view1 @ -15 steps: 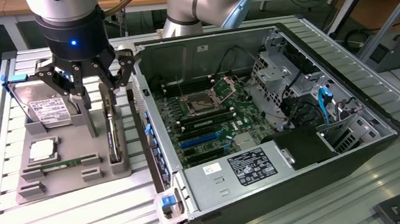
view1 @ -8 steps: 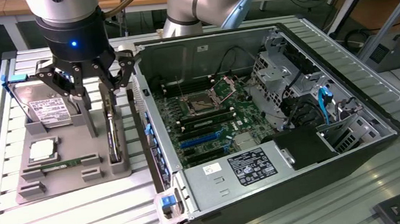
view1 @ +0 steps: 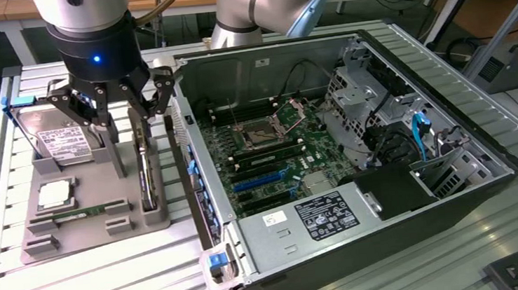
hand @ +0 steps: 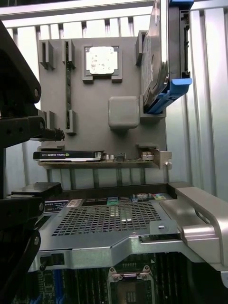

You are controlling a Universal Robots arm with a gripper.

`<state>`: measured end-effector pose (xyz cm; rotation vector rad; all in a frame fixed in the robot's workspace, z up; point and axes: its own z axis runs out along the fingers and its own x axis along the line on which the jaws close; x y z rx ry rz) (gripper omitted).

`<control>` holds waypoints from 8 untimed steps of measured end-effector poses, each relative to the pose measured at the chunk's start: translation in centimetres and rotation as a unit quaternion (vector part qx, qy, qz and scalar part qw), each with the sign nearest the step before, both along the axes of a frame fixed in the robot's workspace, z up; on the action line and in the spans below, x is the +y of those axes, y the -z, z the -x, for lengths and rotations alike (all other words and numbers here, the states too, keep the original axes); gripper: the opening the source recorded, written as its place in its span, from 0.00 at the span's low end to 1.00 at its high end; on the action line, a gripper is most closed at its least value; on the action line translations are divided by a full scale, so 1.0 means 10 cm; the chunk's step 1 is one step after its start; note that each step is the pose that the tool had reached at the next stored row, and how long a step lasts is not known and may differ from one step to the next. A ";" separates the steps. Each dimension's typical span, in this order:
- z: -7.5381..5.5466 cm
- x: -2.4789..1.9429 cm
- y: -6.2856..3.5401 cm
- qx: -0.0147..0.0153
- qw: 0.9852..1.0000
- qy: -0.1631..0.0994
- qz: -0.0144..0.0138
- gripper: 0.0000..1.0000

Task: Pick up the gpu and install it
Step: 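Pick up the gpu and move the gpu toward the slot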

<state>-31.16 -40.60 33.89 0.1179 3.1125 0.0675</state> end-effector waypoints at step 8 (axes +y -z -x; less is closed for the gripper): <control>0.00 0.000 0.017 0.000 1.000 0.000 0.000 0.48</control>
